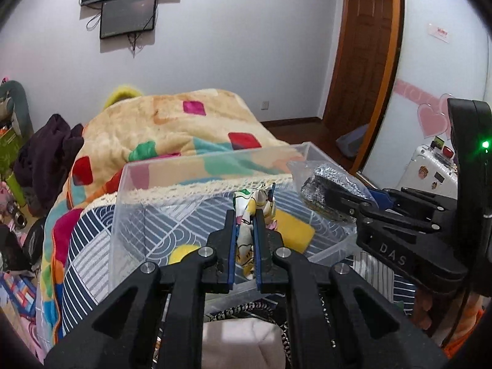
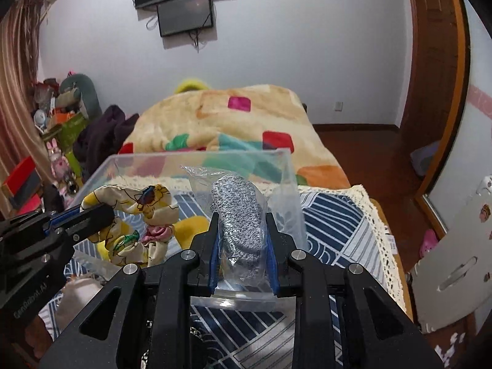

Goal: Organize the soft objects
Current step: 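Grasp floral scrunchie with left gripper while right gripper grasps bagged grey insole, drop both into box, then grasp white cloth with left gripper while right gripper grasps black chain cap, drop both into box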

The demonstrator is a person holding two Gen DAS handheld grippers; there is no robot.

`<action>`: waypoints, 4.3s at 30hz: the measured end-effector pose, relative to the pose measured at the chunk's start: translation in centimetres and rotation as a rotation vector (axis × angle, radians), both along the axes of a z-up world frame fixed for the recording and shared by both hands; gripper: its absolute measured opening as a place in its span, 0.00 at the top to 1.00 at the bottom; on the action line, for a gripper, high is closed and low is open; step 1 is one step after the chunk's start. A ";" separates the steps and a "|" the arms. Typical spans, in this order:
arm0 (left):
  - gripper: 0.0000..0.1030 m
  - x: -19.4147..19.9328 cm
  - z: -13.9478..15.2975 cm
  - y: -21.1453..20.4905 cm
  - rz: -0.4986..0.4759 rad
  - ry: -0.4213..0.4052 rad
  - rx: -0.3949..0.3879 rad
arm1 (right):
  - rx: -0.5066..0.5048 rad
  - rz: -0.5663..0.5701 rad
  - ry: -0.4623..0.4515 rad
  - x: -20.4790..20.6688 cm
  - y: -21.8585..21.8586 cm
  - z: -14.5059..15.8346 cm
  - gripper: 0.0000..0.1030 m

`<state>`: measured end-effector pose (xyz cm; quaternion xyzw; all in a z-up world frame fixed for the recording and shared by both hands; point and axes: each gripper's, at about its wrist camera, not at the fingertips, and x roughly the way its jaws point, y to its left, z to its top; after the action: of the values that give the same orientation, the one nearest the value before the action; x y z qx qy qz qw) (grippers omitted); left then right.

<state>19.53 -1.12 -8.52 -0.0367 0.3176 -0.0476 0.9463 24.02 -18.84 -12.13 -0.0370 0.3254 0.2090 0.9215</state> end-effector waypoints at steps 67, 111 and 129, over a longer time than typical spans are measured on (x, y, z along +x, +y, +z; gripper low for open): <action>0.73 -11.2 -3.8 2.1 0.015 0.014 0.008 | -0.014 0.236 -0.008 -8.6 1.2 -3.2 0.81; 0.73 0.2 1.3 5.5 0.099 -0.032 0.019 | 0.016 0.111 -0.136 -1.1 4.9 3.5 0.81; 0.69 2.0 -0.8 5.2 0.067 0.079 0.003 | -0.111 0.147 -0.048 -0.1 5.7 1.4 0.68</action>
<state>21.50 4.04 -9.33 -0.0477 0.3536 -0.0141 0.9341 23.92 -13.13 -10.71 -0.1169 0.3107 0.2570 0.9076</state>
